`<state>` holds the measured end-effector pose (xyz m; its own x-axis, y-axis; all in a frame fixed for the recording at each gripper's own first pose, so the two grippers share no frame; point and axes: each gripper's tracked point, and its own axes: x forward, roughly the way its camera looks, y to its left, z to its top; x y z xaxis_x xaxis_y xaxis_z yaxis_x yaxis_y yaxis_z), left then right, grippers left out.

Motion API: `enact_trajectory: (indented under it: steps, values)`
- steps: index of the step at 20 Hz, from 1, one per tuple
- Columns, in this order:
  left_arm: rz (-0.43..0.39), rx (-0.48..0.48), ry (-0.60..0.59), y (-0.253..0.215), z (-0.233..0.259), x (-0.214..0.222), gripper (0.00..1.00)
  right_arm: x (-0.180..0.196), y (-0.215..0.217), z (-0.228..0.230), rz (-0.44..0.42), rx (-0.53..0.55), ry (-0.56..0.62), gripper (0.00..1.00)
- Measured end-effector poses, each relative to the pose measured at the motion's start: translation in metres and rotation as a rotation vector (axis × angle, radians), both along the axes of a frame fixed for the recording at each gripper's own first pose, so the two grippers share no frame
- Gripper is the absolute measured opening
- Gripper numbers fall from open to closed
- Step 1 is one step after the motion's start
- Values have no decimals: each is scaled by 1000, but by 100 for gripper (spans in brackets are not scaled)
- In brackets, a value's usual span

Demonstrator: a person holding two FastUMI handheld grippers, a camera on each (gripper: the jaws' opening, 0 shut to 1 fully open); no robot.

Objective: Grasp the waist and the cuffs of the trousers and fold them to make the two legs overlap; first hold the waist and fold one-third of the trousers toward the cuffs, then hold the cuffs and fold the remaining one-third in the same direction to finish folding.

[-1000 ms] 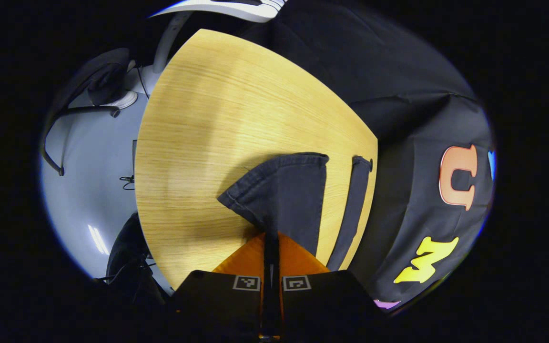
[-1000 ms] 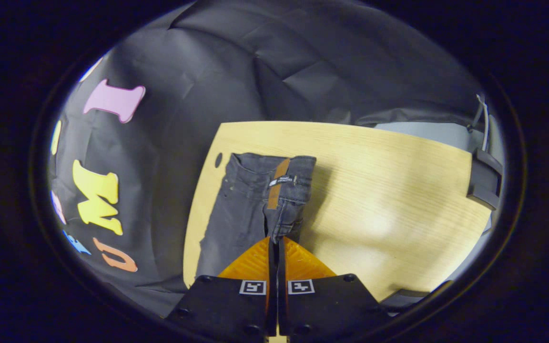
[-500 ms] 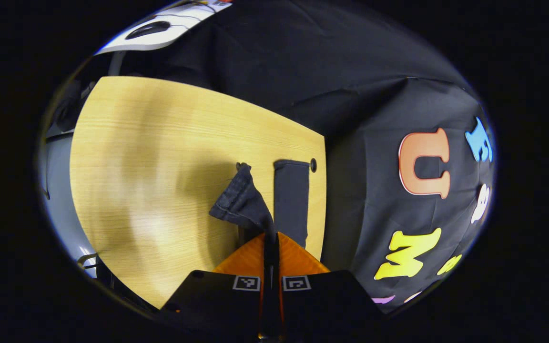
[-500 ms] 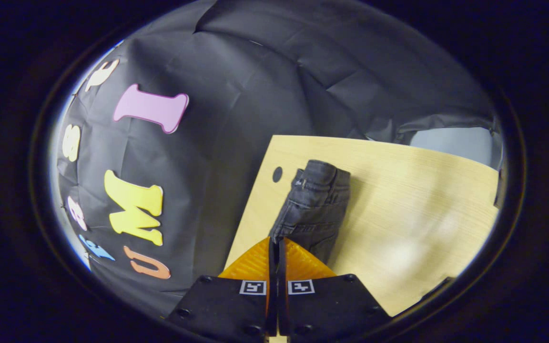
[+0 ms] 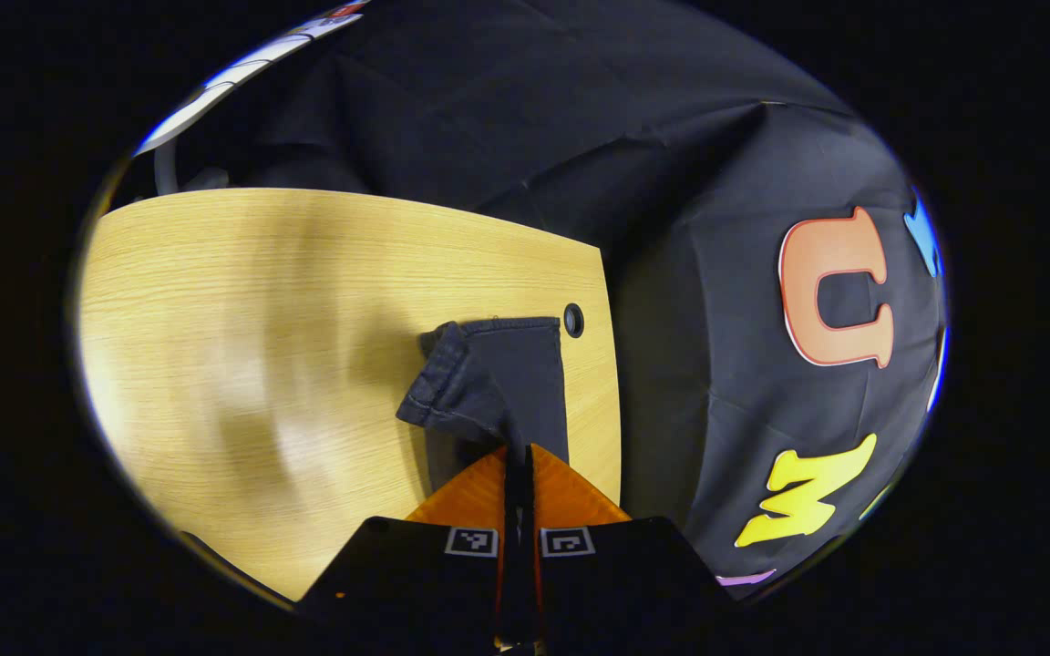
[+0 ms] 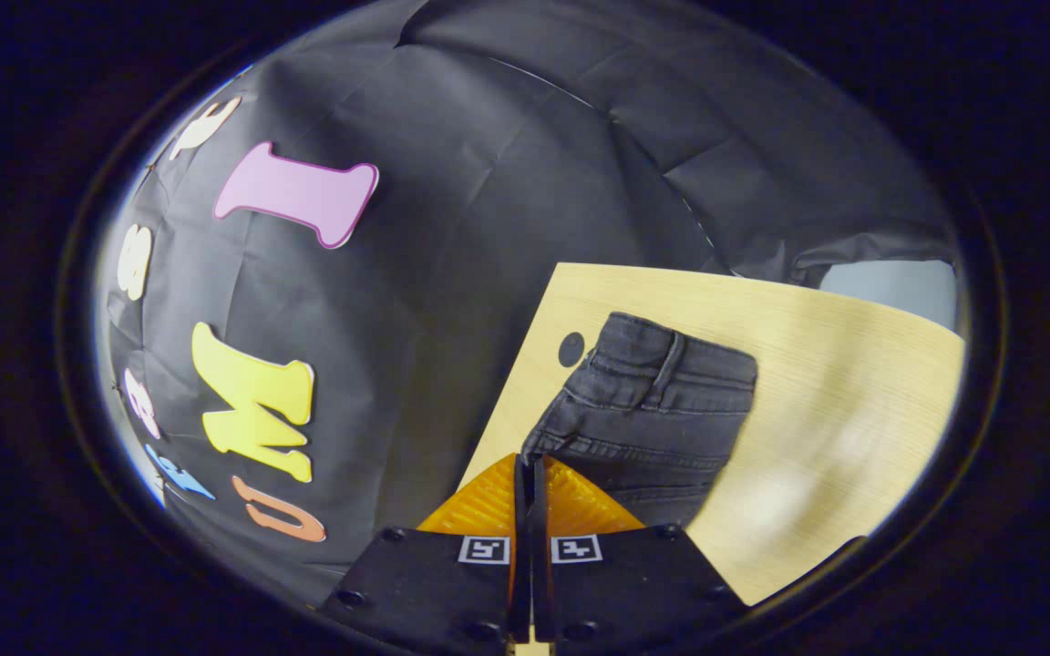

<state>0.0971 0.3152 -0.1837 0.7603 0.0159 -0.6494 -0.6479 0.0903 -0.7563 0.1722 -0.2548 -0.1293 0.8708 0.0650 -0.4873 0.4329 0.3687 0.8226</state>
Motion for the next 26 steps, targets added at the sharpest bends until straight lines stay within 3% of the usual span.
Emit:
enact_trajectory:
  steps: [1,10,11,12,14,18,21,22,23,26]
  values:
    - [-12,8,8,-1,-5,12,3,11,1,-2,-9,-4,-3,2]
    - [-120,58,80,-3,-54,112,3,80,-4,-42,-23,-134,41,2]
    - [-128,58,86,-4,-58,120,3,87,-4,-48,-25,-137,45,6]
    - [-135,60,91,-5,-63,128,3,93,-3,-54,-27,-142,52,2]
    - [-150,73,113,-7,-75,139,3,101,-3,-68,-26,-143,71,7]
    - [-154,64,140,-5,-94,149,3,109,-2,-85,-32,-171,101,0]
    - [-155,74,151,-6,-102,151,3,114,0,-95,-30,-164,100,2]
    - [-153,110,157,-2,-102,150,4,115,2,-92,-22,-144,89,5]
    - [-158,163,129,0,-98,156,5,117,7,-88,-7,-117,68,0]
    - [-251,313,59,-4,-75,175,100,117,20,-97,61,-142,97,68]
